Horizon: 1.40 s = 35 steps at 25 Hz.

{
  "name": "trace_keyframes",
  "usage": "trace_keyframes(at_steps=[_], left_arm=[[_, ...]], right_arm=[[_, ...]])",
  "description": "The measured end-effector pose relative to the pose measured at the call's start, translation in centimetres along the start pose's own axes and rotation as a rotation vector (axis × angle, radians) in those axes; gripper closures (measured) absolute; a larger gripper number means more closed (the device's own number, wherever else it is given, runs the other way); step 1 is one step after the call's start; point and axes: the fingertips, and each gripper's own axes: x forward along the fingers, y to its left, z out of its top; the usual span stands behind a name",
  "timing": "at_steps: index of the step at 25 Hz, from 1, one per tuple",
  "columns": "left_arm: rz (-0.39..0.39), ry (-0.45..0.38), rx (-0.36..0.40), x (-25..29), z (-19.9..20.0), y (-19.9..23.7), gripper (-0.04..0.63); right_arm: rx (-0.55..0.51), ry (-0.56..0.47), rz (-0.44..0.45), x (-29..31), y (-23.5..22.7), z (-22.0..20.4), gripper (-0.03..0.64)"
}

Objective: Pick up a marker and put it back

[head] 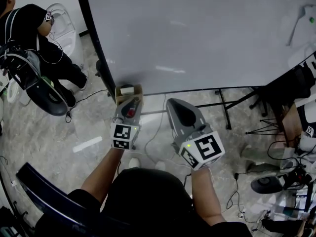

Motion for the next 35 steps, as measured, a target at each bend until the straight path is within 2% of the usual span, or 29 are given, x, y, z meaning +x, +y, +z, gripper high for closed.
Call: trace_keyframes(at_steps=[19, 27, 35], left_arm=[[-0.004, 0.043, 0.028, 1.3, -0.9, 0.2, 0.506], [-0.009, 0.044, 0.034, 1.3, -0.9, -0.1, 0.499], [-0.006, 0.022, 0.033, 0.9, -0.2, 0.1, 0.495]], right_arm=[[-0.008, 0.001, -0.034, -1.0, -0.5, -0.1, 0.608], [-0.005, -0.001, -0.058, -1.5, -1.2, -0.1, 0.608], [-0.006, -0.012, -0.045, -1.2, -0.8, -0.1, 0.607]])
